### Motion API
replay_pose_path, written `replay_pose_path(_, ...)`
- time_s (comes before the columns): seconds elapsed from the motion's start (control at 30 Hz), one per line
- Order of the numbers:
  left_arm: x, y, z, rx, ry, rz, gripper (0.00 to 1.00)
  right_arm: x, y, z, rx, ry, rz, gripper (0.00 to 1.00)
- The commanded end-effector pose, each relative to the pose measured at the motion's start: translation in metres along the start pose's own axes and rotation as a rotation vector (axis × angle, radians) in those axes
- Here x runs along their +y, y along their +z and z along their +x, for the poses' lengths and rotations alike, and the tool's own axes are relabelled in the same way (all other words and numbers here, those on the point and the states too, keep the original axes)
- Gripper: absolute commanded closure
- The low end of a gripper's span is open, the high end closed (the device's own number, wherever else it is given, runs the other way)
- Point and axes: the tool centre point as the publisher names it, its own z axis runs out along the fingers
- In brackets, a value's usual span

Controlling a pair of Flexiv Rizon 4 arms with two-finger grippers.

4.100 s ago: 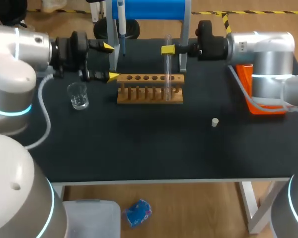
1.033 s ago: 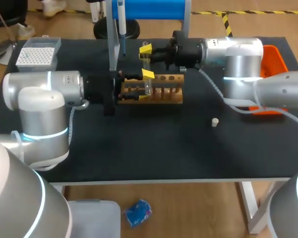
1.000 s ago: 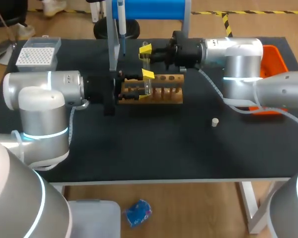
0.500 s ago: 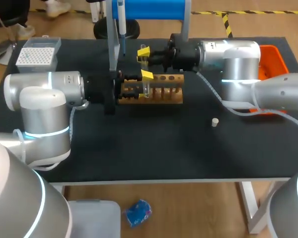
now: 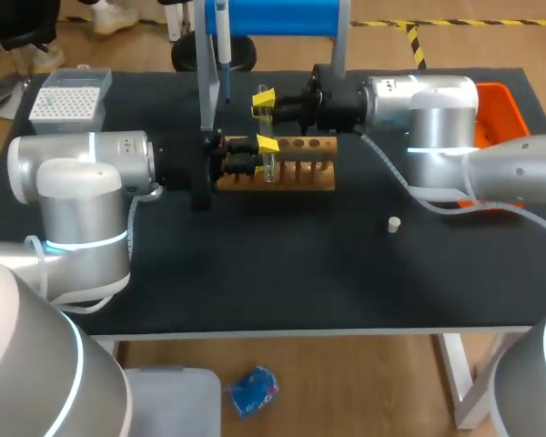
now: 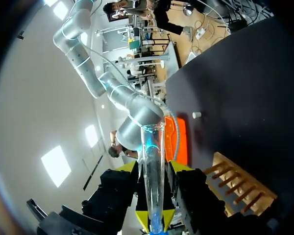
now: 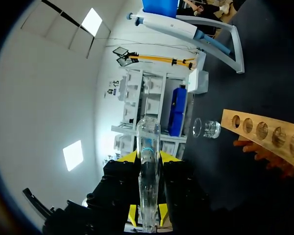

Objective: Invert the test tube, pick up the pipette, mount the tip to pipette, aspirate from beaker and dispense into the tube, eject the tip, return the pipette, and cap with the stopper.

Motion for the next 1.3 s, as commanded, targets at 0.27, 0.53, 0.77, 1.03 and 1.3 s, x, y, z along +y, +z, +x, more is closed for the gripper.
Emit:
replay_pose_path(0.27,0.001,-0.002,0.001,-0.006,-0.022,-0.021,1.0,-0.002,-0.001,0.001,-0.002,0.014,-0.005,0.0)
replay_pose_path(0.53,0.004,-0.013,-0.007,0.032,-0.145,-0.005,1.0,0.003,-0.017,0.006,0.006,-0.098,-0.062,0.0)
replay_pose_path(0.77,0.007,-0.03,-0.023,0.169,-0.341,-0.025,1.0,0.012,-0.049,0.009,-0.111,-0.5,-0.031,0.0)
replay_pose_path(1.03,0.012,-0.042,-0.028,0.219,-0.395,-0.063,1.0,0.015,-0.063,0.01,-0.188,-0.734,0.051,0.0)
replay_pose_path(1.3,0.012,-0.042,-0.028,0.219,-0.395,-0.063,1.0,0.015,-0.063,0.01,-0.188,-0.734,0.051,0.0)
